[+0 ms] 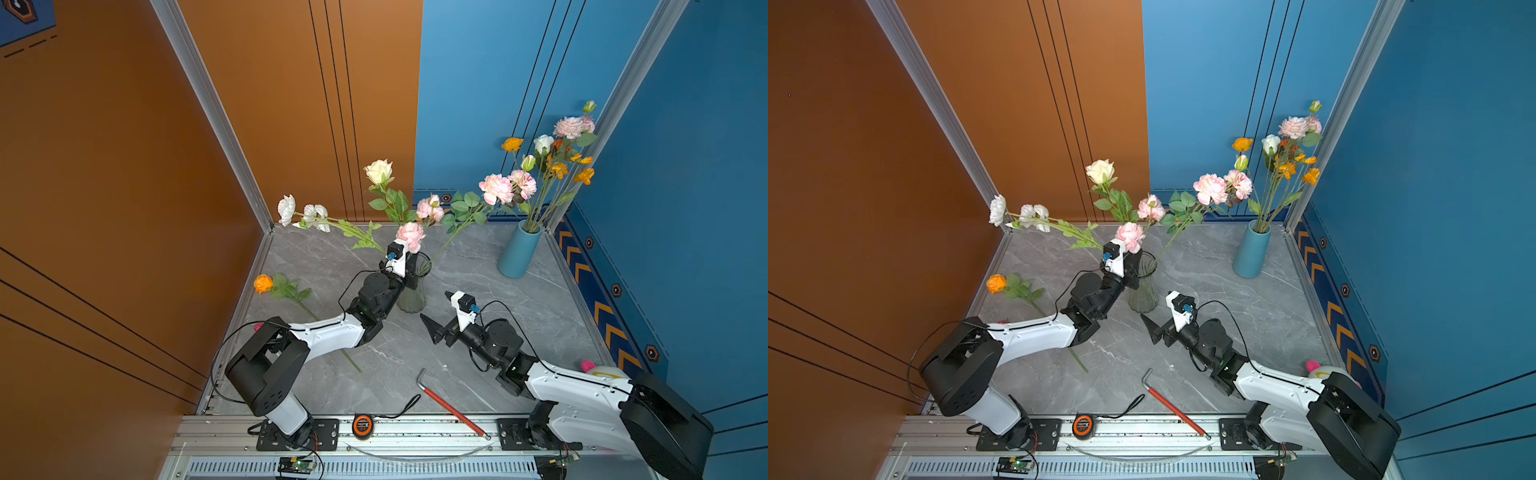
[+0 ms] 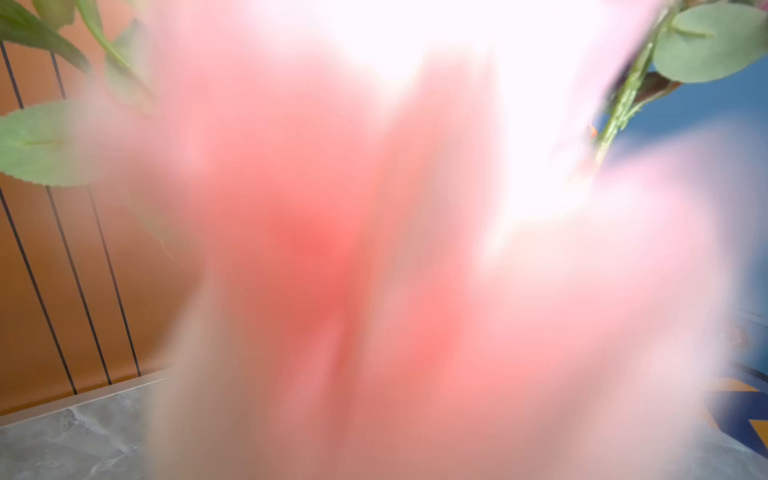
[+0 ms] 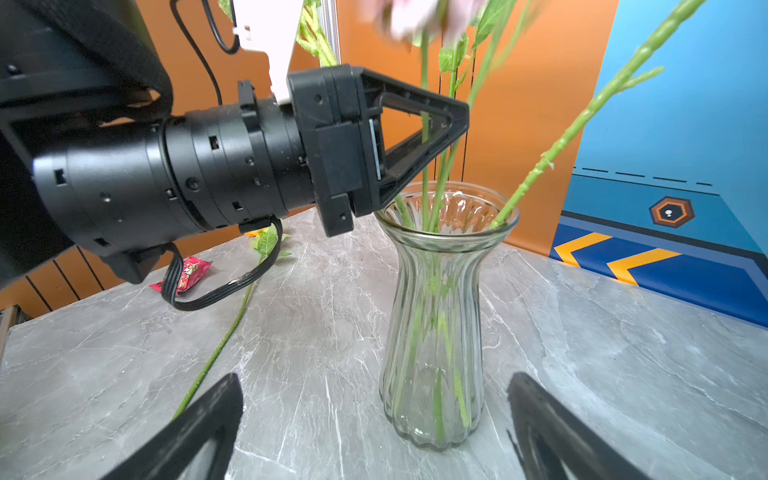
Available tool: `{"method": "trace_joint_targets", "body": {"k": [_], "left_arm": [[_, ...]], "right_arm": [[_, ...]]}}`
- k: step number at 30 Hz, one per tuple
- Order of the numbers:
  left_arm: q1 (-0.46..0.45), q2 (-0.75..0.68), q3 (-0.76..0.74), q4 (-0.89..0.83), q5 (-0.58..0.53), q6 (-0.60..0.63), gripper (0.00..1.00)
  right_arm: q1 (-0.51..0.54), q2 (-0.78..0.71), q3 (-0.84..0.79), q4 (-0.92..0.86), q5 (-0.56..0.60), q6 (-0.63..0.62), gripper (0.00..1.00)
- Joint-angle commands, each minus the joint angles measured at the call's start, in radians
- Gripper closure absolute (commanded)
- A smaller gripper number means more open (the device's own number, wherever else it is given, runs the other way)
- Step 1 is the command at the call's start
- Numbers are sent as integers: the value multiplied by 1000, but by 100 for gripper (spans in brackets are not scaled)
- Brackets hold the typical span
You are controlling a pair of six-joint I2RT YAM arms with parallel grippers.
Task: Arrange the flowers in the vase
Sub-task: 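Lower the pink rose stems into the glass vase and open the left gripper, then draw the left gripper back and close it on the orange rose stem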
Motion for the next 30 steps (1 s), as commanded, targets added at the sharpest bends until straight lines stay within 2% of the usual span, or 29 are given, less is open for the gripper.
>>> {"method": "trace_joint_targets", "body": {"k": [1, 5, 8, 13, 15, 17, 24, 27, 28, 30], "left_arm": [[-12, 9, 41, 31, -18, -4, 69], [-18, 23, 47, 32, -12, -8, 69], [-19, 21, 44, 30, -3, -12, 63], [-19, -23, 5, 25, 61, -14, 38], [-17, -57, -17, -2, 89, -15, 31], [-13, -103, -32, -79, 116, -7, 25], [1, -306, -50, -379, 270, 35, 16], [-5, -410, -48, -557, 234, 39, 15], [-7, -445, -52, -621, 214, 35, 10], [-7, -530, -73, -758, 168, 28, 11]], "right_arm": [[3, 7, -1, 1, -12, -12, 0], [1, 5, -1, -1, -12, -13, 0], [0, 7, -1, -1, -15, -14, 0], [1, 13, 1, -1, -20, -14, 0], [2, 14, 3, -1, -20, -12, 0], [1, 17, 2, -1, -22, -12, 0], [0, 35, 5, 8, -36, -10, 0], [5, 35, 6, 11, -48, -9, 0], [9, 31, 8, 5, -49, -15, 0], [29, 20, 16, -22, -42, -38, 0]]}}
